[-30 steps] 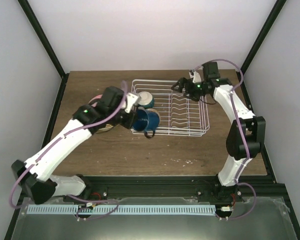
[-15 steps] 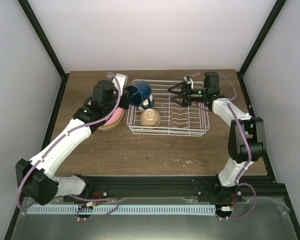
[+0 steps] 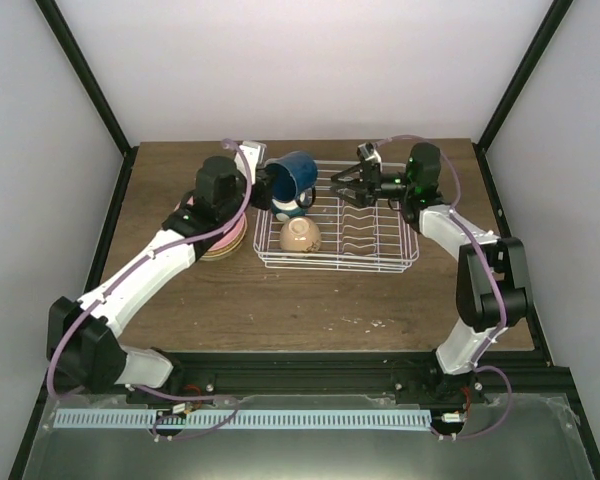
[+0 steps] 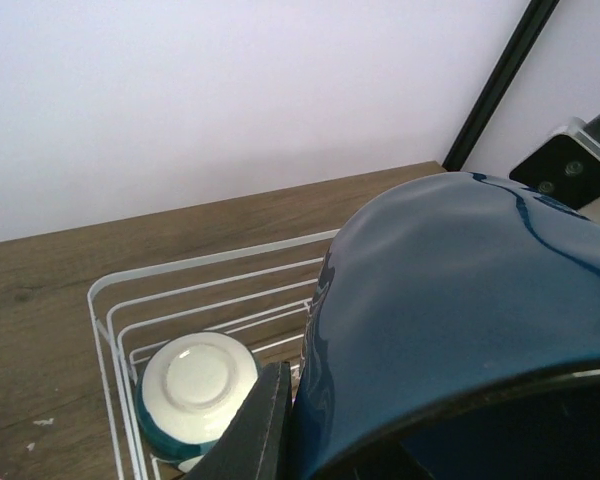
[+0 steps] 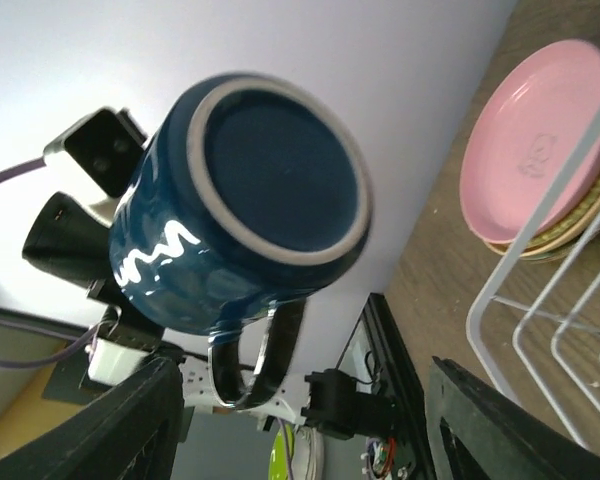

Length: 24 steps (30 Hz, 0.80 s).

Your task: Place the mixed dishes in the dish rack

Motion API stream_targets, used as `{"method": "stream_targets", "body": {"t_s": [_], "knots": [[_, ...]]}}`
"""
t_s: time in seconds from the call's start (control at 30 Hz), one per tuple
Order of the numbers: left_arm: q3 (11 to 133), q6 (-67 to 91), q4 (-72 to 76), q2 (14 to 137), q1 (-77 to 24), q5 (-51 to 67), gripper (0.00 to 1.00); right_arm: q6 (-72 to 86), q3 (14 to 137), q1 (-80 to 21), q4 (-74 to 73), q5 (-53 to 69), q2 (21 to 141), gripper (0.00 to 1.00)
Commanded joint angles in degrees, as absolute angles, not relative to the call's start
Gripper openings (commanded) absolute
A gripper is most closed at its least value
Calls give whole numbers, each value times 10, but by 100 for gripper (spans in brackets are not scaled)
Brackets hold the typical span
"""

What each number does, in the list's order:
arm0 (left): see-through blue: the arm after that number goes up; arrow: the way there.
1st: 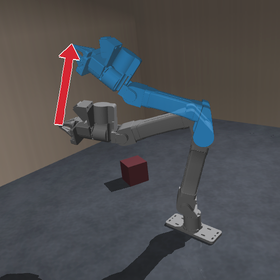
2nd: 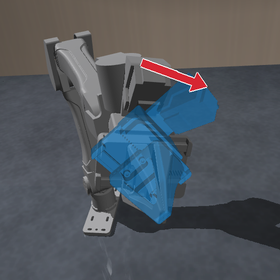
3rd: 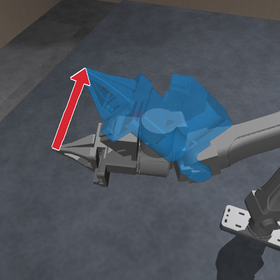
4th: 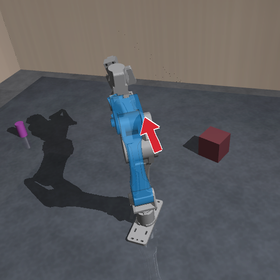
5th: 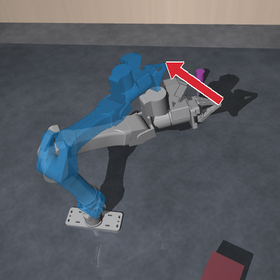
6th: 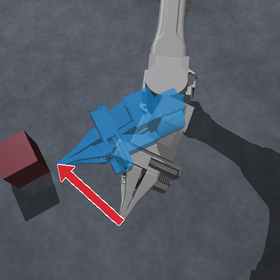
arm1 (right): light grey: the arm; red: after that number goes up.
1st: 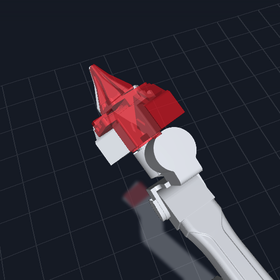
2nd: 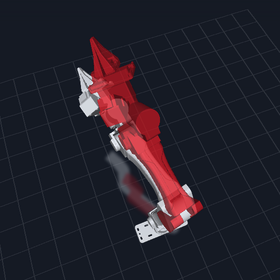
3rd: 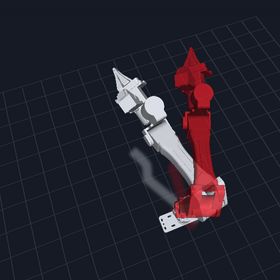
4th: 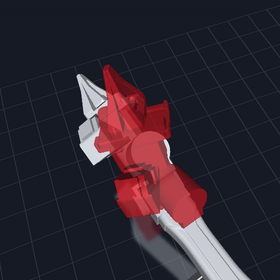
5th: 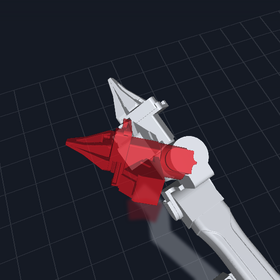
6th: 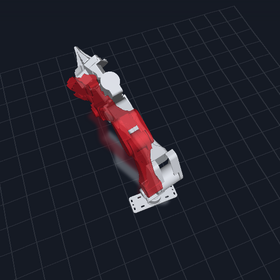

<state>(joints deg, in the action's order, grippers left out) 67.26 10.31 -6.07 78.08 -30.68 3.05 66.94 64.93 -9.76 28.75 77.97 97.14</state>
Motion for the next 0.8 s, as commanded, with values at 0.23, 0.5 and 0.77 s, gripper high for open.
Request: {"method": "stream_targets", "body": {"t_s": [0.23, 0.5, 0.77], "knots": [[694, 149, 47, 819, -303, 50, 0, 925, 659, -157, 677, 815, 1052, 50], [692, 153, 58, 829, -304, 55, 0, 1052, 674, -183, 834, 800, 1103, 38], [687, 153, 60, 833, -303, 56, 0, 1070, 693, -185, 863, 801, 1111, 19]]}}
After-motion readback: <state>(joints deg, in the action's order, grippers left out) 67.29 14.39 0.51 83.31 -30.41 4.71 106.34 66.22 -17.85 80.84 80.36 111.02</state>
